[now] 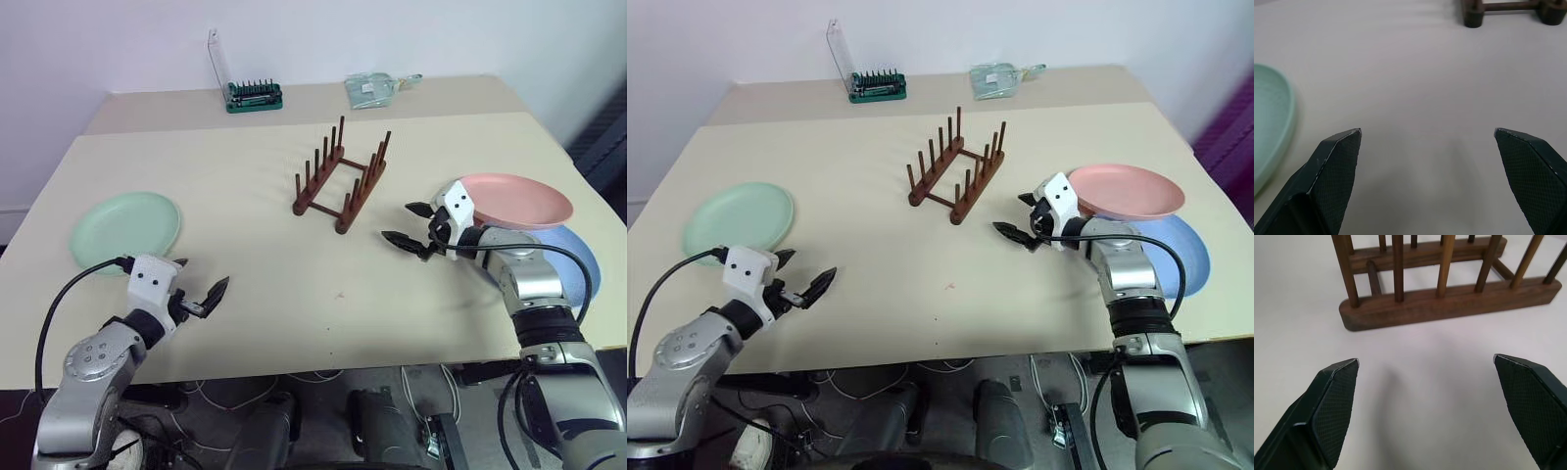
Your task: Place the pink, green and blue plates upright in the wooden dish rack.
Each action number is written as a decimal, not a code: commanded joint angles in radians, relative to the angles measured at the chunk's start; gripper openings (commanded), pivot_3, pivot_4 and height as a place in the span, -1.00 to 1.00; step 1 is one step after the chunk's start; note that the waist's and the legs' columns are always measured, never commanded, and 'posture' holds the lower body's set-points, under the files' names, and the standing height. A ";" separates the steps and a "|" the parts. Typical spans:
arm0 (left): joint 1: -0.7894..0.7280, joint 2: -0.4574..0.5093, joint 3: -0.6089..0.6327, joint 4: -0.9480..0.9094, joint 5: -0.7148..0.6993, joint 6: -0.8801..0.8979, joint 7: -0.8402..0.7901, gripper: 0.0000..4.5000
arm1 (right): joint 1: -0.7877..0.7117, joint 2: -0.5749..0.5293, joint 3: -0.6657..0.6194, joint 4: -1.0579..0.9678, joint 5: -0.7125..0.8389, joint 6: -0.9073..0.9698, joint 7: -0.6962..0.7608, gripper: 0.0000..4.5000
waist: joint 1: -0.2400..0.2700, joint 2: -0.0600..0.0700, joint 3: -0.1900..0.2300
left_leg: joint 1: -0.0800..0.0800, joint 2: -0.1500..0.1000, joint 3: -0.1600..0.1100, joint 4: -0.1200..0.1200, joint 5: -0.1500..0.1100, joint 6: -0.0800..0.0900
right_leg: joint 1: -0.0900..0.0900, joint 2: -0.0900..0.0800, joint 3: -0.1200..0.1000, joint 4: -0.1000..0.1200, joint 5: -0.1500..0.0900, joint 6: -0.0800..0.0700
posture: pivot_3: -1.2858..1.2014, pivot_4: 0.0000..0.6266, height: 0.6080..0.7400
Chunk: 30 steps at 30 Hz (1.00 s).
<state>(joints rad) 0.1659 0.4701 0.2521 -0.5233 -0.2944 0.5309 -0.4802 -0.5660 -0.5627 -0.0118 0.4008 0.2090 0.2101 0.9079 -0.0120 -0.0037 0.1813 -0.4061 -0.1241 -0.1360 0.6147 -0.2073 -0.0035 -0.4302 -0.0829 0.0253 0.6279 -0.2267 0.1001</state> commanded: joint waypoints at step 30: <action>-0.768 -0.409 -0.552 0.760 0.275 -0.006 0.162 0.99 | 0.132 -0.071 -0.065 -0.290 0.017 0.101 -0.085 1.00 | 0.021 -0.001 0.000 | 0.000 -0.001 0.000 0.003 0.000 0.001 | 0.001 0.001 -0.001 0.000 0.002 0.004 | 0.03 -0.52 1.00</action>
<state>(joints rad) -0.5839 0.0697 -0.3043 0.1970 -0.0402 0.5527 -0.3320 -0.4356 -0.6219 -0.0581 0.1579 0.2050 0.3069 0.8232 0.0091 -0.0045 0.1817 -0.4063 -0.1246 -0.1355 0.6174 -0.2076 -0.0027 -0.4291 -0.0822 0.0248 0.6283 -0.2246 0.1038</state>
